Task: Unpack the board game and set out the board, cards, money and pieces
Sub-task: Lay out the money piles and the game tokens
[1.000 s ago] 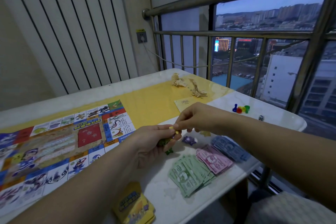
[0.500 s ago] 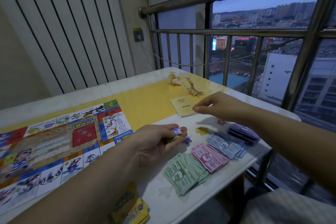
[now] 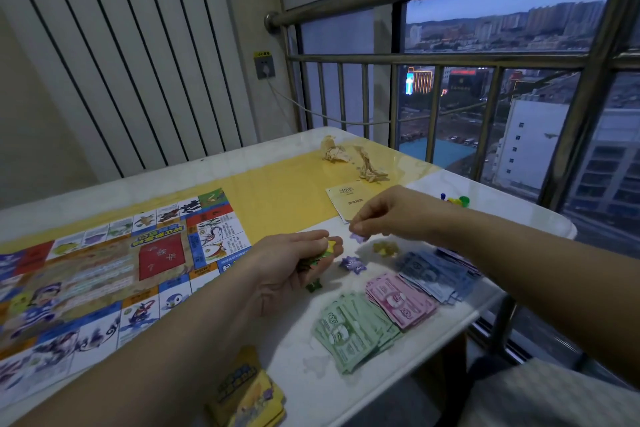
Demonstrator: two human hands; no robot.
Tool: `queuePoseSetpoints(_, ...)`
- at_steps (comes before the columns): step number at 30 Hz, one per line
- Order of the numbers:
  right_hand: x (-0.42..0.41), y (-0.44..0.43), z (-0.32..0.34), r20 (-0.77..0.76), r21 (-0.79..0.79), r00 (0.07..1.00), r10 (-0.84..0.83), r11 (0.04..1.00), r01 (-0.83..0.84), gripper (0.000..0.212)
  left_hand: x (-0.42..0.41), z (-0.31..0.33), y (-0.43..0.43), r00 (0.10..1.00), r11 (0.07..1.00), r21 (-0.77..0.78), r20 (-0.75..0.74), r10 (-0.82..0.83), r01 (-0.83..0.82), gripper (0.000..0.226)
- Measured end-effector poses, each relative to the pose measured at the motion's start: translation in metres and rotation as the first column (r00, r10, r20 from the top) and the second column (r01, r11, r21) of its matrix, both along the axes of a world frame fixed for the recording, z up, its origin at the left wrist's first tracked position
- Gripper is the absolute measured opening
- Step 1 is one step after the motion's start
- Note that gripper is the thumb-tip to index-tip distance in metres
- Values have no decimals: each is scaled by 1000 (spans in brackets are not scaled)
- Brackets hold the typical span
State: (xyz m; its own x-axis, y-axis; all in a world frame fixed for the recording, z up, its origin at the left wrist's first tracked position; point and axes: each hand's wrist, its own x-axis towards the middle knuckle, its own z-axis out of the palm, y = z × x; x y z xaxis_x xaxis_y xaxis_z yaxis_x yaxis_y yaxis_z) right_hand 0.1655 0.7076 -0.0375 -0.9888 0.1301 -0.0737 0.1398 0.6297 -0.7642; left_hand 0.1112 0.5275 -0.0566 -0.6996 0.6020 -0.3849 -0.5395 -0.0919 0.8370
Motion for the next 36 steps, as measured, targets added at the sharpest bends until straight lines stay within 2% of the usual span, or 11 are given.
queuePoseSetpoints(2,-2,-8,-8,33,99,999,32,994,-35,9,-1,-2,-3,999,999,-4,10,36,-36,21)
queuePoseSetpoints(5,-7,-17,-11,-94,197,996,-8,980,26,22,-1,-3,-6,997,997,-7,19,71,-70,15)
queuePoseSetpoints(8,-7,-24,-6,-81,30,997,14,999,-12,24,0,-3,-7,996,997,-10,37,77,-76,13)
queuePoseSetpoints(11,-9,-31,-7,-26,6,997,78,997,-77,13,2,-1,-6,991,996,7,98,91,-93,13)
queuePoseSetpoints(15,-11,-30,-6,-26,-15,999,40,999,-40,7,6,5,-9,983,995,59,169,70,-81,12)
queuePoseSetpoints(20,-7,-10,0,-3,-156,998,-59,986,58,7,5,3,-9,992,997,55,117,53,-60,28)
queuePoseSetpoints(24,3,17,5,74,159,995,-71,986,59,6,3,-1,-6,996,998,33,74,55,-57,26)
queuePoseSetpoints(28,4,20,1,38,274,995,-95,958,82,17,7,-3,0,998,999,12,31,50,-50,25)
queuePoseSetpoints(30,3,13,3,-29,210,995,-95,973,99,23,8,-3,2,999,999,3,18,35,-35,26)
queuePoseSetpoints(32,4,0,5,19,71,1000,-15,997,14,25,9,-2,4,1000,1000,-4,12,8,-8,27)
queuePoseSetpoints(36,2,-22,-2,49,-30,996,76,997,-75,9,11,0,1,999,999,-29,-35,-23,22,30)
